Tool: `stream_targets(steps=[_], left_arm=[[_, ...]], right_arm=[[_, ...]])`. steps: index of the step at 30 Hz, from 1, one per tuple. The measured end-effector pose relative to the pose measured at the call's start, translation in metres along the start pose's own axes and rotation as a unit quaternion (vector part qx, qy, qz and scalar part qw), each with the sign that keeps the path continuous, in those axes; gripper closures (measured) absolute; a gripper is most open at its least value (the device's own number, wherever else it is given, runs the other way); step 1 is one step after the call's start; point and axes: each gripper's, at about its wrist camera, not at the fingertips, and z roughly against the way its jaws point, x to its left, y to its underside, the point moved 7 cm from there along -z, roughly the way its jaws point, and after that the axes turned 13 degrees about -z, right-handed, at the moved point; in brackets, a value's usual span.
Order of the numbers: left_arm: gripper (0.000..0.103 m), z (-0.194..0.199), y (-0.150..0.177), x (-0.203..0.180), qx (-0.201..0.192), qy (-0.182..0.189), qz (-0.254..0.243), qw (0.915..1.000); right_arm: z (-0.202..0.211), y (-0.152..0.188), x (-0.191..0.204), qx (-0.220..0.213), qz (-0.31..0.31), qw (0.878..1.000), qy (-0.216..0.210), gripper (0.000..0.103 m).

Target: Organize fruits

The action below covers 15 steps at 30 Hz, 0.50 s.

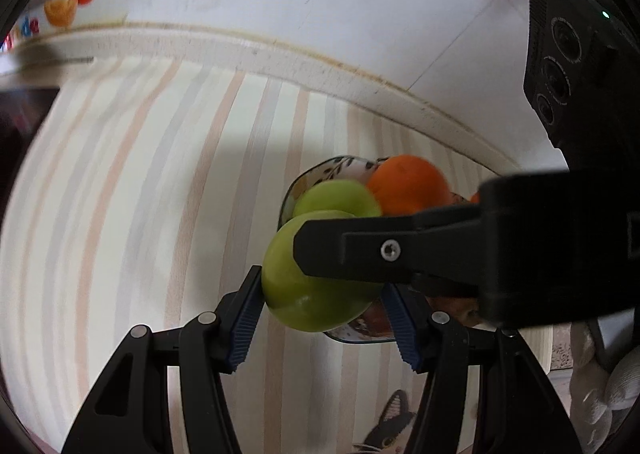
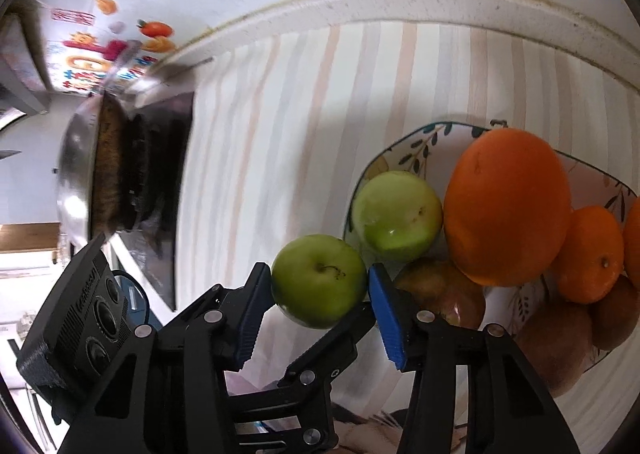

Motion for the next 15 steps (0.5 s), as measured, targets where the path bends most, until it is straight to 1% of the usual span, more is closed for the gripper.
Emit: stream_targets(steps=[3,7,11,12,15], left_arm=[[0.048,0.017,-0.008,-0.022,-0.002,-0.006,-0.029,0.9995],[0.047,0.025,-0.014,-0.059,0.008,-0.006,-0.066,0.9977],[0.047,0.014,-0.012,-0.094,0.03,0.007,-0.092,0.9953],[0.047,0.008,-0.01,-0.102,0.04,0.011,-0.096,0.9945],[0.047,-0.005,-0.009,-0.116,0.066,0.015,-0.105,0.9922]], right_arm=[[0.028,0.007,-0.003,-0.021,0.003,1.0,-0.019,0.05],[0.063,0.019,-0.025,-0.044,-0.013,0.998,-0.039,0.05],[0.083,0.029,-0.059,-0.061,-0.041,0.996,-0.04,0.05],[0.085,0.03,-0.068,-0.063,-0.049,0.996,-0.041,0.05],[0.086,0.034,-0.094,-0.066,-0.074,0.994,-0.045,0.05]])
